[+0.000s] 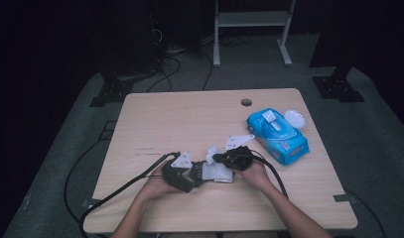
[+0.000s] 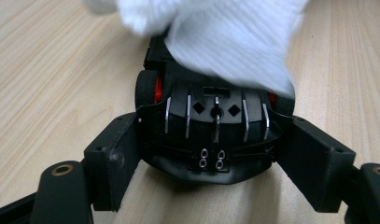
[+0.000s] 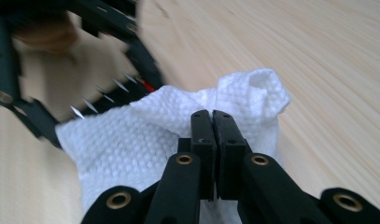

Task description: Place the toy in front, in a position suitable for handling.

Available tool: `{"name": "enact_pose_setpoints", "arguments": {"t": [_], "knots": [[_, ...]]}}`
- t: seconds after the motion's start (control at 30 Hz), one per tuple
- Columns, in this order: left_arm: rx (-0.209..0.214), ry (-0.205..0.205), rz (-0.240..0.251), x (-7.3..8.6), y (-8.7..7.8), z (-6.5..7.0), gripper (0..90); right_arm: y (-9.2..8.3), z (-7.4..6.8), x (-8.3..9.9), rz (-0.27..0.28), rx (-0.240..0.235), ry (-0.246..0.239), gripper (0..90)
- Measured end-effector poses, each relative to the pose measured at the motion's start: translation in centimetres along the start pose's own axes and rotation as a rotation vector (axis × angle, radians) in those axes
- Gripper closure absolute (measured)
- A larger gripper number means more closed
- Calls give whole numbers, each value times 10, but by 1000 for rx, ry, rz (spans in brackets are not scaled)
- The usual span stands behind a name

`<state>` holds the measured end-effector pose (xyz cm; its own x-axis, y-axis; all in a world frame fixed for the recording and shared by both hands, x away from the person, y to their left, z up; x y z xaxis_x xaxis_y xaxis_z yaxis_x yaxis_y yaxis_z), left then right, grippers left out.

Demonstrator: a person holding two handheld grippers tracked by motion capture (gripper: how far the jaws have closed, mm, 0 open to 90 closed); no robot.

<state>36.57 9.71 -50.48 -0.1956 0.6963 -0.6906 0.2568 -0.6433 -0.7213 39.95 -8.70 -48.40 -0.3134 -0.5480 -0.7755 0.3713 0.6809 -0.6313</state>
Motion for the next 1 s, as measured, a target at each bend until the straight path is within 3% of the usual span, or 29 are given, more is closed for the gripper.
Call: {"name": "enact_pose_setpoints", "arguments": {"t": [0.17, 0.43, 0.53, 0.77, 1.0], "knots": [[4, -4, 5, 0, 0, -1, 237, -18, 14, 23, -6, 27, 44, 876], [6, -6, 7, 0, 0, -1, 238, -37, 2, 45, -15, -1, 49, 876], [3, -1, 5, 0, 0, -1, 237, -33, -9, 39, -9, -32, 30, 876], [-2, 8, 7, 0, 0, 1, 238, -5, -35, 4, 13, -98, -41, 876], [-6, 14, 3, 0, 0, 1, 238, 11, -25, -15, 12, -71, -29, 877]]}}
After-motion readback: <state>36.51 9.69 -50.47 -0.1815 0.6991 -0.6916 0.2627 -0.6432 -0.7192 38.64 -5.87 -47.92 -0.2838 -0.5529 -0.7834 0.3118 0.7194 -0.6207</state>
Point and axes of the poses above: each handheld gripper's, and its own axes: y roughly forward along the jaws, x roughly out of its underside, z roughly to its right, the point moved 5 cm from there along y, roughly forward along the jaws, and after that the axes turned 3 degrees about -z, right-handed, at the moved point
